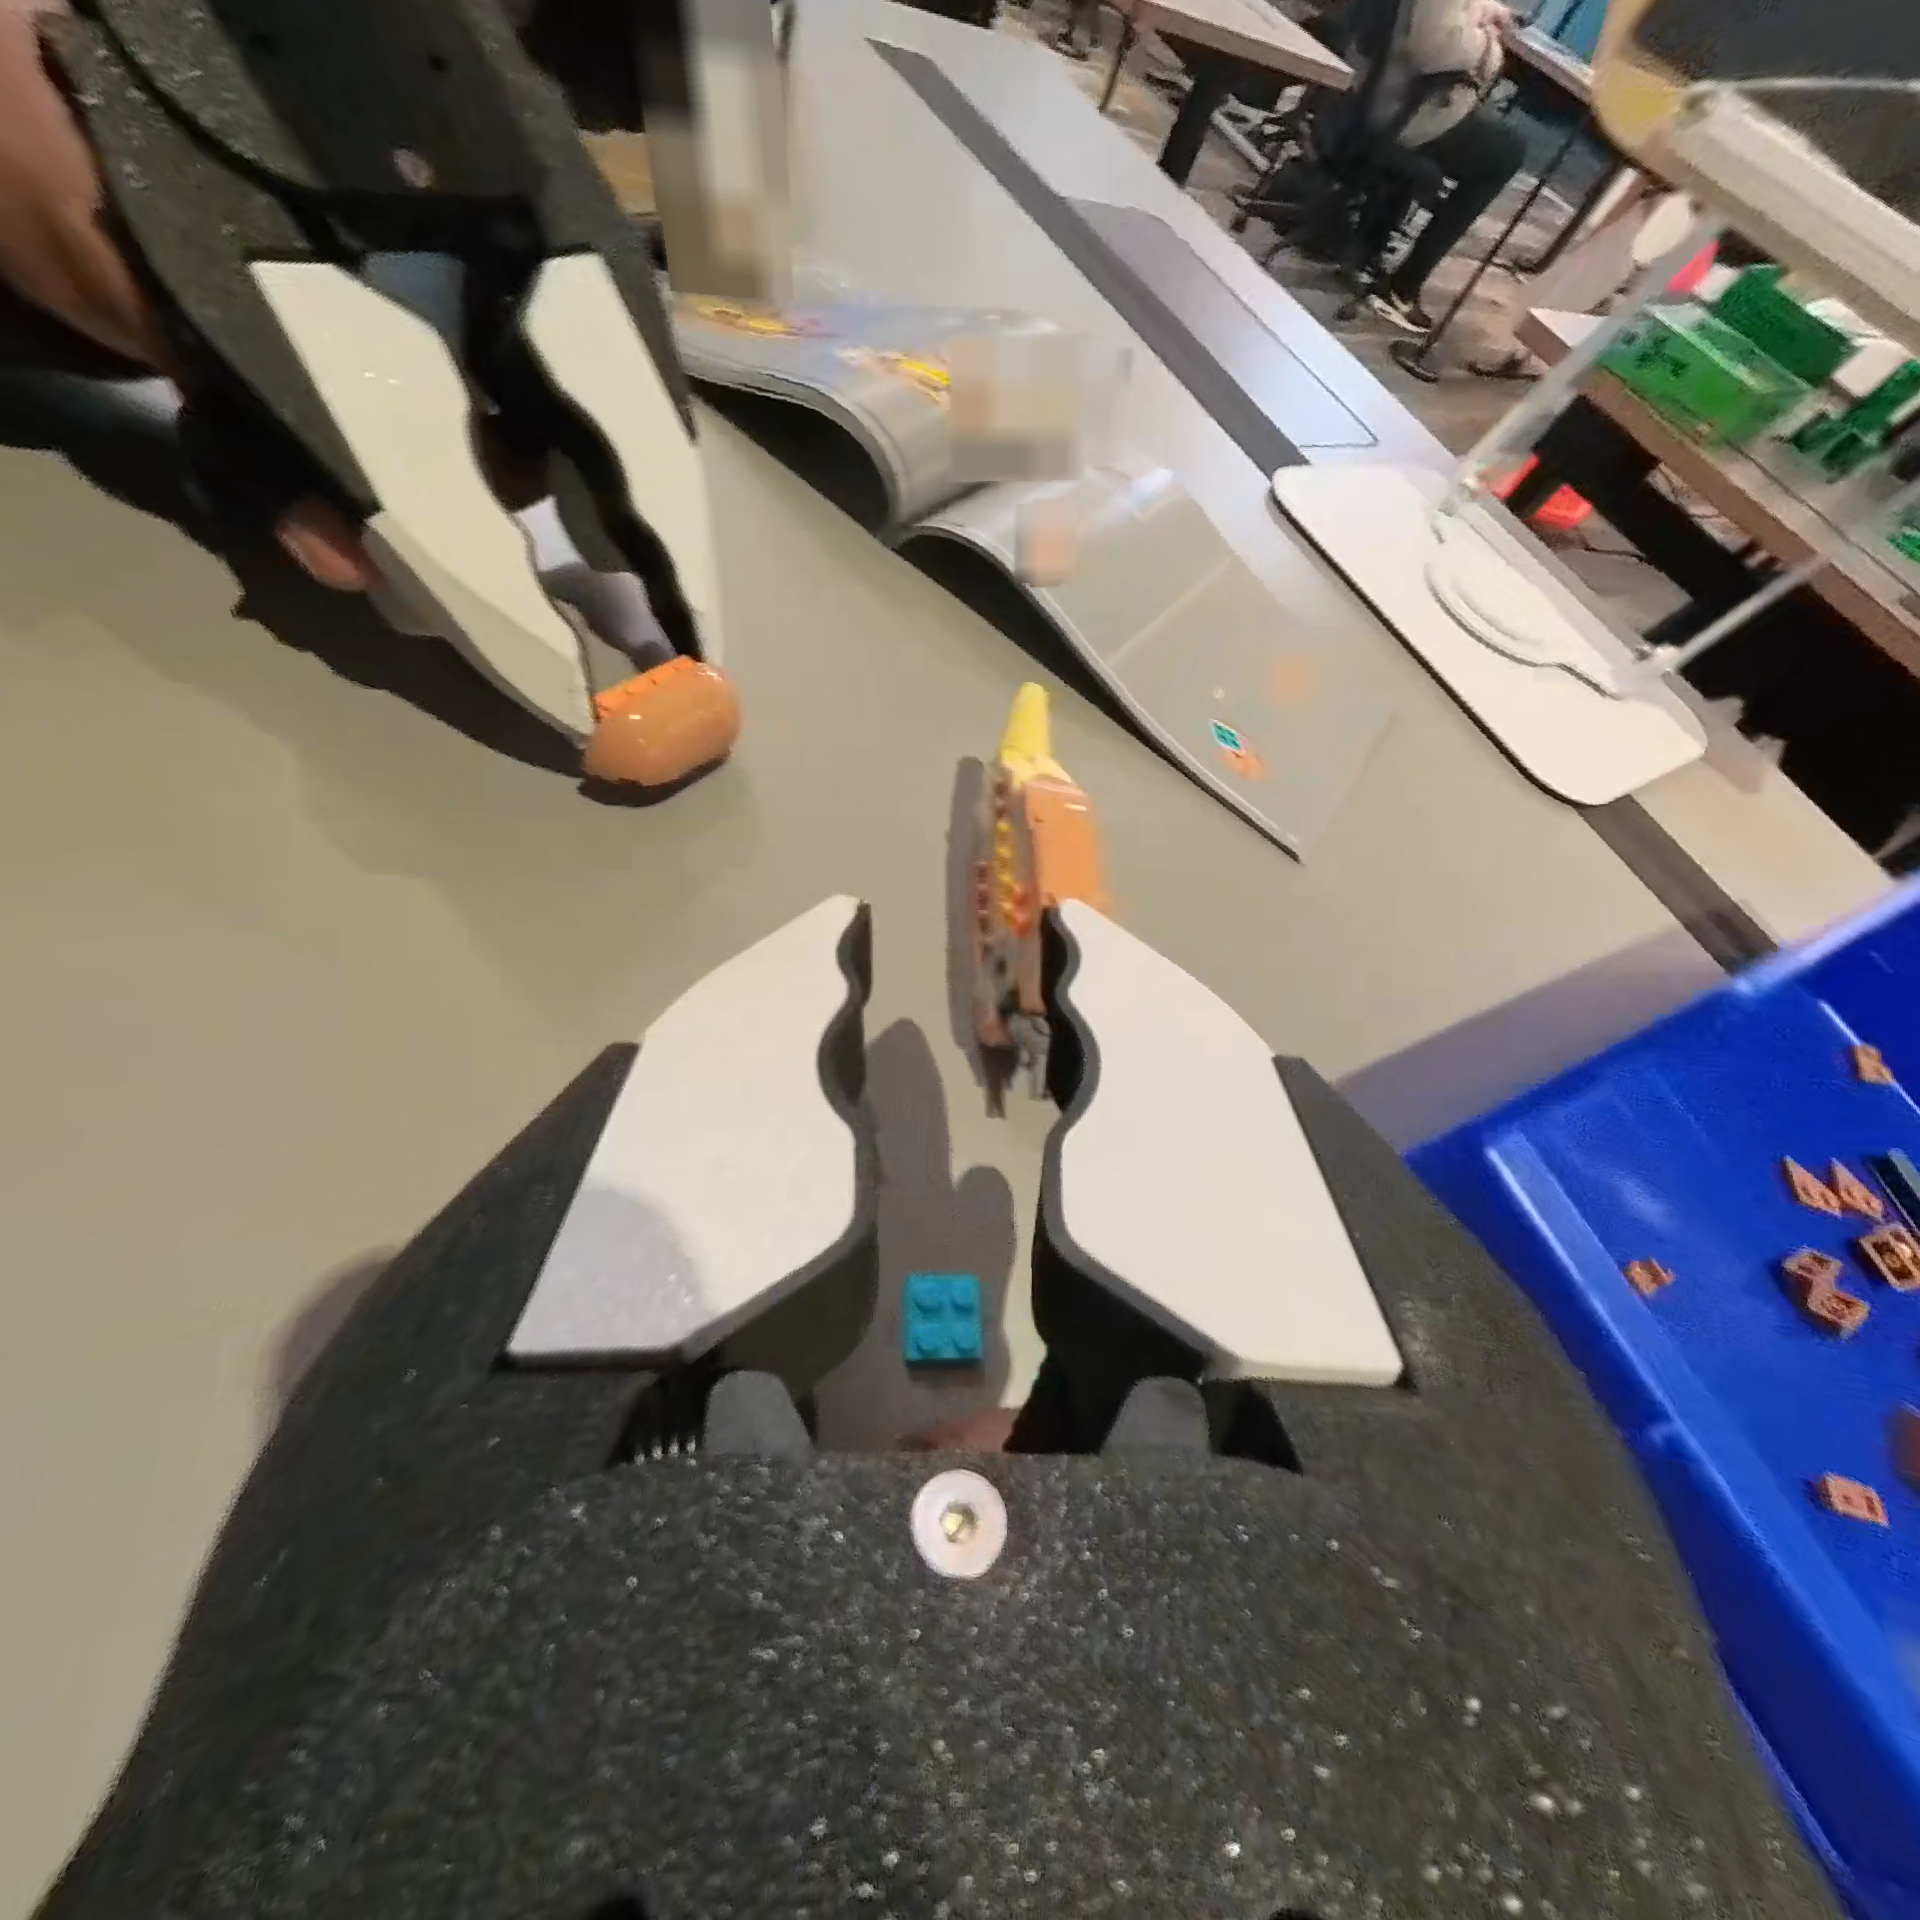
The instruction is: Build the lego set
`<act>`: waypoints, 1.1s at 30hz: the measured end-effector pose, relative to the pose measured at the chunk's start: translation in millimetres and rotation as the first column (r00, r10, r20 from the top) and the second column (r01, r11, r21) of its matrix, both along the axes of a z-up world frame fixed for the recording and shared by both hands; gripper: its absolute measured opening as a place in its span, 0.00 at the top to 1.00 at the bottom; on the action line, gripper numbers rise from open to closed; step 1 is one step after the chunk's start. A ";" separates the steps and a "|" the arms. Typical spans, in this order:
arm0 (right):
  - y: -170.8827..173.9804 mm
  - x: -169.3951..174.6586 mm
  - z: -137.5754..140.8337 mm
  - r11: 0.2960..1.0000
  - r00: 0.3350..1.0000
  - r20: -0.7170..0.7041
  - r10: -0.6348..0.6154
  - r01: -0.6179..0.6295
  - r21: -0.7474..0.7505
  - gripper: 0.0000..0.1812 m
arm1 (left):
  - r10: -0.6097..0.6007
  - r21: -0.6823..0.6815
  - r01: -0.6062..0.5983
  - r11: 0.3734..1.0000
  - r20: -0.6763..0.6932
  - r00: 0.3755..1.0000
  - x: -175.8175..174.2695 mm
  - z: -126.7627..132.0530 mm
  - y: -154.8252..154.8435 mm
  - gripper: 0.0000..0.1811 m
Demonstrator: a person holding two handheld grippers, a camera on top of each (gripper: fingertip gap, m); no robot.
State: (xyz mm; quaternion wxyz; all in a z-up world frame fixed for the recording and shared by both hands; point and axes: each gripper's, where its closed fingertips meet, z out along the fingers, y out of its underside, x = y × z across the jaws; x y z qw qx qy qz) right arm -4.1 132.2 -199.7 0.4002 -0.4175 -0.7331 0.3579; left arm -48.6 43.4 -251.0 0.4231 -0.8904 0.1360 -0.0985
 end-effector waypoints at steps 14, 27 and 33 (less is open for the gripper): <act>49.5 1.0 -10.4 0.993 0.995 0.025 -0.100 0.101 -0.066 0.91 | 0.039 -0.060 -0.044 0.997 -0.078 0.996 -4.5 -12.1 1.9 0.82; 66.7 14.9 -17.0 0.991 0.991 0.094 -0.093 0.101 -0.087 0.91 | 0.022 -0.065 -0.026 0.998 -0.071 0.997 -1.3 -12.1 1.3 0.77; 63.1 21.1 -15.0 0.996 0.992 0.105 -0.066 0.072 -0.055 0.90 | -0.005 -0.044 0.005 0.999 0.005 1.000 1.9 -4.9 -4.4 0.75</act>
